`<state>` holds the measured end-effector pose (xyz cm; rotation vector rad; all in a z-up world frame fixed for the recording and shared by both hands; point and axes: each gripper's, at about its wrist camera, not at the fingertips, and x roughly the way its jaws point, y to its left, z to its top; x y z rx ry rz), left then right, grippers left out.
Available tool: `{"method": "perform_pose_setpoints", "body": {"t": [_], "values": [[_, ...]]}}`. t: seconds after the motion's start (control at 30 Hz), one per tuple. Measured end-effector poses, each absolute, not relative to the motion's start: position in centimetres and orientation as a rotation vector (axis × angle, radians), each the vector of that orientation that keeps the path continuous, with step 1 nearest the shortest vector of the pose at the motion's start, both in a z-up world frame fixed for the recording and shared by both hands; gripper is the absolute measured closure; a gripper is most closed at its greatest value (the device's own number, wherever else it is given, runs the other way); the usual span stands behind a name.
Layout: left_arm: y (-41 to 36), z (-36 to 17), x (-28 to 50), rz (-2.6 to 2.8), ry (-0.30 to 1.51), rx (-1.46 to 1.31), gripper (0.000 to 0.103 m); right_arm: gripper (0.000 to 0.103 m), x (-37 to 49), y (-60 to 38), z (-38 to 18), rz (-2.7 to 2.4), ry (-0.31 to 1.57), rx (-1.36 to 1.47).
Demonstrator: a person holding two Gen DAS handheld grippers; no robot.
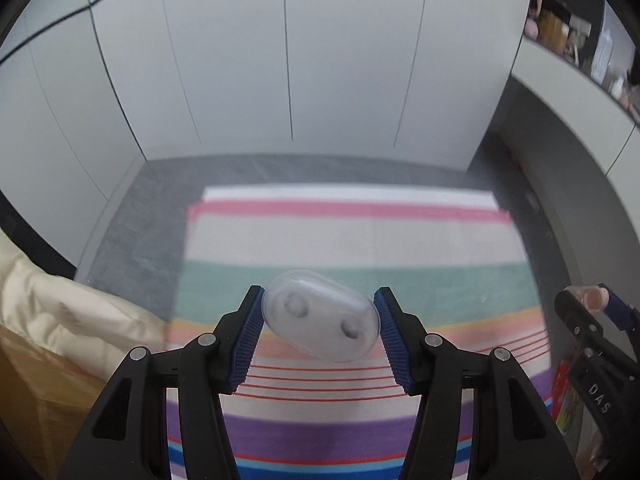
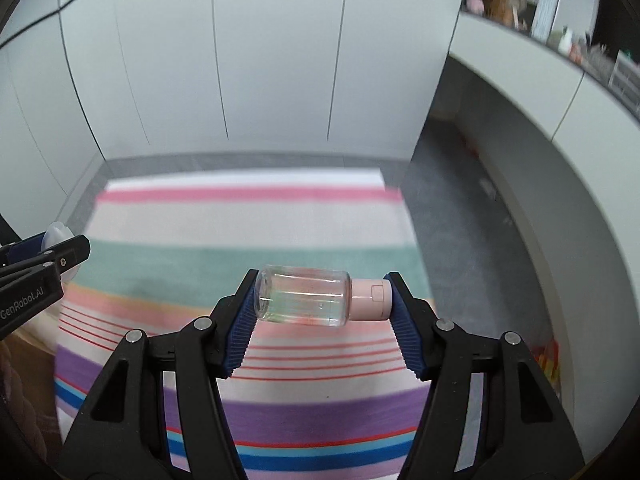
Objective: Organize objects
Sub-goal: 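Lift the clear oval case with the left tool while the right tool lifts the glass bottle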
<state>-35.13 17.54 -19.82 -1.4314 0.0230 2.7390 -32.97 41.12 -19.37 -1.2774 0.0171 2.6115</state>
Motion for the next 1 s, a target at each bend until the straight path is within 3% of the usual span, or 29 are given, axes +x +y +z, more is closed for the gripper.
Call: {"method": "perform_pose_setpoints", "body": {"t": [0.43,0.73,1.0], "values": [[15.5,-4.0,-30.0,2.884,0.018,-1.161,0.046,0.039,-28.2,37.7,-2.1,2.797,0.070,-1.085],[15.2,2.1,-25.7,2.926,0.042,-1.041,0.046,0.039,-25.2,36.1,3.7,2.836,0.017,-0.980],[14.8,3.2,-23.1,2.951,0.045,-1.072,0.046,0.039,-22.8,35.2,5.1,2.843,0.006,-0.966]]}}
